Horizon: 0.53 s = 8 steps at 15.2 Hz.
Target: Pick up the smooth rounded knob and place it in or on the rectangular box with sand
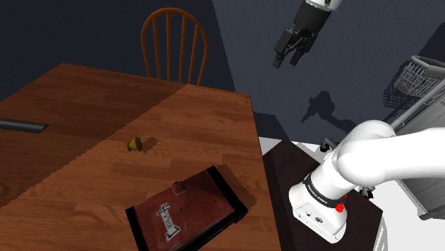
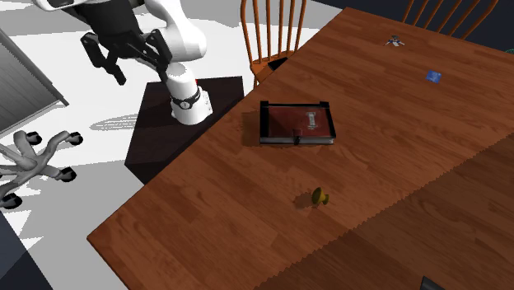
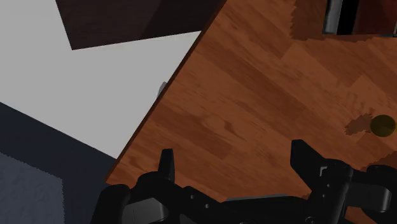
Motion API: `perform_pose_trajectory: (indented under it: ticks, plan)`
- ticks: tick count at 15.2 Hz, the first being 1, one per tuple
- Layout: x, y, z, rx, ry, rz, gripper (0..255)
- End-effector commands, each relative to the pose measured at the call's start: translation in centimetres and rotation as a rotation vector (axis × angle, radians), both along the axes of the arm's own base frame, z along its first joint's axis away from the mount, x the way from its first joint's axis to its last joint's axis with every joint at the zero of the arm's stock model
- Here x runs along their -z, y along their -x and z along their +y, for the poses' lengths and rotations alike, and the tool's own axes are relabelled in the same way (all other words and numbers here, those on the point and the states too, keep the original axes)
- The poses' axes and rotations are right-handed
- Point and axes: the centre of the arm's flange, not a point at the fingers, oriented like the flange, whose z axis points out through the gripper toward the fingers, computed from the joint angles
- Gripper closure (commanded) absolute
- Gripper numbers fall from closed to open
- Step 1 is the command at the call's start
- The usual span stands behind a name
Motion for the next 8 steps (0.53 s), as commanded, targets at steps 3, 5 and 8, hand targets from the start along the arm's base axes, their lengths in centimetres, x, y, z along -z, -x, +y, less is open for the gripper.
perform_pose_trajectory:
  ticks: [3, 5, 8]
  plan:
    - [1.2, -1.0, 2.2, 0.001, 0.004, 0.003, 0]
    - [2.3, -2.1, 4.4, 0.002, 0.007, 0.006, 0]
    - [4.1, -3.6, 7.7, 0.003, 0.013, 0.011, 0]
